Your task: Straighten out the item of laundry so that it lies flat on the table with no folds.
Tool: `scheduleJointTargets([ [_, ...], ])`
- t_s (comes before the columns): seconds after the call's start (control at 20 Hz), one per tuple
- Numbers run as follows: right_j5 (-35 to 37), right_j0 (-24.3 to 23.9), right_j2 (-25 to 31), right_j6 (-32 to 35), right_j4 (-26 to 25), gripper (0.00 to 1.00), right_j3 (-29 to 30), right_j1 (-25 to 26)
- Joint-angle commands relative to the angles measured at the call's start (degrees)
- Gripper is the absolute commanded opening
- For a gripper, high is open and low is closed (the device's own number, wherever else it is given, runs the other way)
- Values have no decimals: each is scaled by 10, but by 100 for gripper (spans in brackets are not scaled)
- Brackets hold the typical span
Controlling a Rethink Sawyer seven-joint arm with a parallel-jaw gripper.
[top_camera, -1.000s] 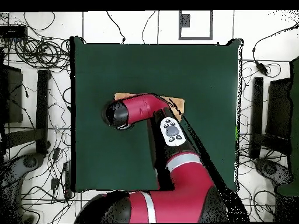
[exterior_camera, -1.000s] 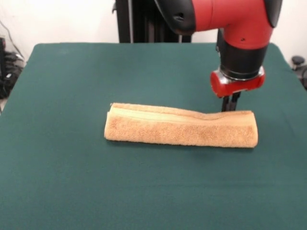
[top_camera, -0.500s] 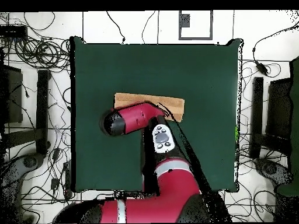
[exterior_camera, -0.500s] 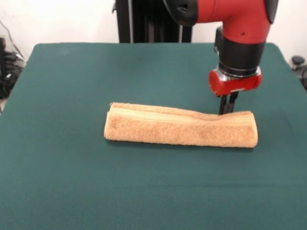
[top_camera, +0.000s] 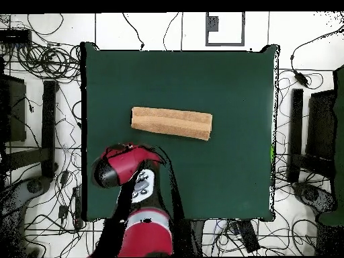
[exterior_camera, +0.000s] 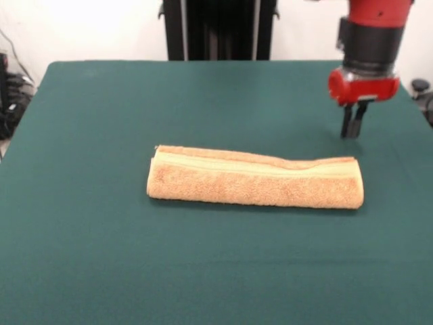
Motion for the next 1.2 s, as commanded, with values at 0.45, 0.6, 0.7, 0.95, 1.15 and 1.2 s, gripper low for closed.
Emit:
scheduleJointTargets([
  [0.45, 21, -4, 25, 89, 11, 0, 159, -119],
  [0.6, 20, -13, 34, 81, 9, 100, 165, -125],
  [0.7, 16, -19, 42, 76, 5, 100, 168, -128],
  [0.95, -3, -15, 39, 73, -6, 100, 172, -129],
  [1.15, -14, -3, 25, 78, -11, 100, 170, -127],
  [1.2, -15, -1, 24, 77, -13, 100, 170, -127],
])
